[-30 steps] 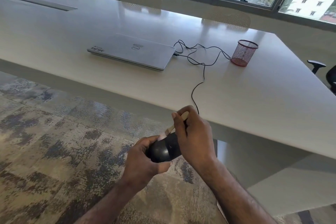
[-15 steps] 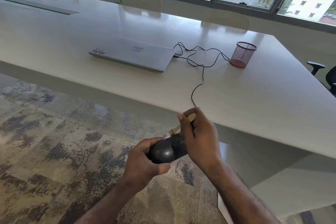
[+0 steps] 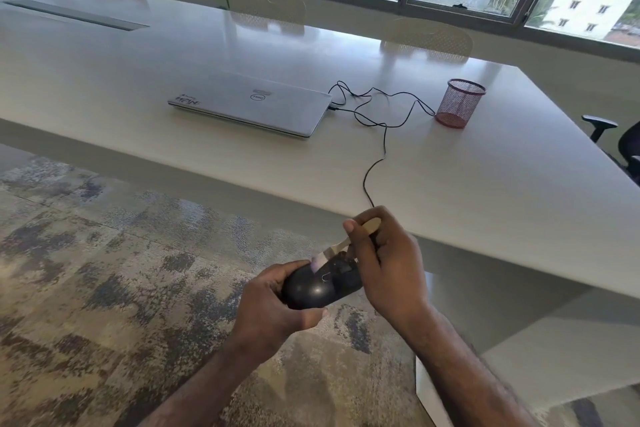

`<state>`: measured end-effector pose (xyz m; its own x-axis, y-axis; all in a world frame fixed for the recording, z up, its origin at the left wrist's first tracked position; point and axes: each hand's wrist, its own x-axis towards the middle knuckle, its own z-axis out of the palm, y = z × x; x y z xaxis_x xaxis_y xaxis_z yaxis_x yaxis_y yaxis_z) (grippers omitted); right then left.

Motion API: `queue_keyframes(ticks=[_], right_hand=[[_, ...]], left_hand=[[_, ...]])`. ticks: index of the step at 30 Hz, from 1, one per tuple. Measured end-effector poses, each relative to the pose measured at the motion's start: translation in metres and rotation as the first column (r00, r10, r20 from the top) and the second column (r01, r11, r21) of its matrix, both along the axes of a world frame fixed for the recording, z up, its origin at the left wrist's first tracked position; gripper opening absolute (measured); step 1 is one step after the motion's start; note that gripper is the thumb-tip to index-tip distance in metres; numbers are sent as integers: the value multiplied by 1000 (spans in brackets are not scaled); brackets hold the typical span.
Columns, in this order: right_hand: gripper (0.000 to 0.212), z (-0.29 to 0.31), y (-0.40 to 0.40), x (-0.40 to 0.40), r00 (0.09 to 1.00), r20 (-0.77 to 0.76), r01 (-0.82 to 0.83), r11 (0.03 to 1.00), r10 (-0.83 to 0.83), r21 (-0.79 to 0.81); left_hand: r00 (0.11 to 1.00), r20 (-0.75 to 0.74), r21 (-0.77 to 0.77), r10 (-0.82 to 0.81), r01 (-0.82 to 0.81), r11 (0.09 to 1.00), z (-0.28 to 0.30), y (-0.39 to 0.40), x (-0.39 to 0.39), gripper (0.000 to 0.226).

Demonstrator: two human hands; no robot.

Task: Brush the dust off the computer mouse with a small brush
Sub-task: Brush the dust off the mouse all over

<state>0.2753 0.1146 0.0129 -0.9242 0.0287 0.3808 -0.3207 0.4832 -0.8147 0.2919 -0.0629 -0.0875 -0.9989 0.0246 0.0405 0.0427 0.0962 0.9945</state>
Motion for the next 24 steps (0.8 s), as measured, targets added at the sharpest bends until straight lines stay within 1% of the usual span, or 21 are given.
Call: queue_keyframes(ticks=[2,4,6,8,11,13,15,17,18,20,22,24], right_hand=[[17,0,2,3,998,11,-56,995,57,-78],[15,0,2,7,982,57,-174,976,182,-132],[17,-1,1,11,956,113,-259,961,269,-99],[16,-2,0,12,955,132,-261,964,265,-42],[14,-2,5,7,982,56,-180,983,182,-34],[15,-2,8,3,990,-3,-143,988,143,-59],[16,-1,10,2,988,-17,-151,978,150,-143],[17,-1,13,2,980,1,-194,957,199,-214],[18,-1,15,2,971,26,-227,947,239,-225],[18,-2,19,1,945,101,-287,938,310,-196],[15,-3,21,-1,941,134,-292,945,311,-146],[13,-3,22,-4,955,113,-256,954,275,-156]], left_hand=[[1000,1,1,4,-4,1000,0,0,0,68],[1000,9,16,9,-9,1000,1,0,-1,66],[1000,12,30,-1,0,1000,1,0,-2,63],[1000,3,31,-11,11,999,2,0,-2,62],[1000,-11,30,1,0,1000,1,-1,-4,62],[1000,-9,28,5,-5,1000,-1,-1,-5,65],[1000,-8,43,10,-10,999,-3,-2,-5,65],[1000,-15,49,6,-5,999,-4,-2,-5,65],[1000,-18,51,4,-3,999,-4,-2,-5,64],[1000,-22,58,3,-2,998,-4,-2,-6,65],[1000,-22,55,4,-3,998,-5,-2,-7,65],[1000,-22,47,5,-4,999,-7,-2,-8,66]])
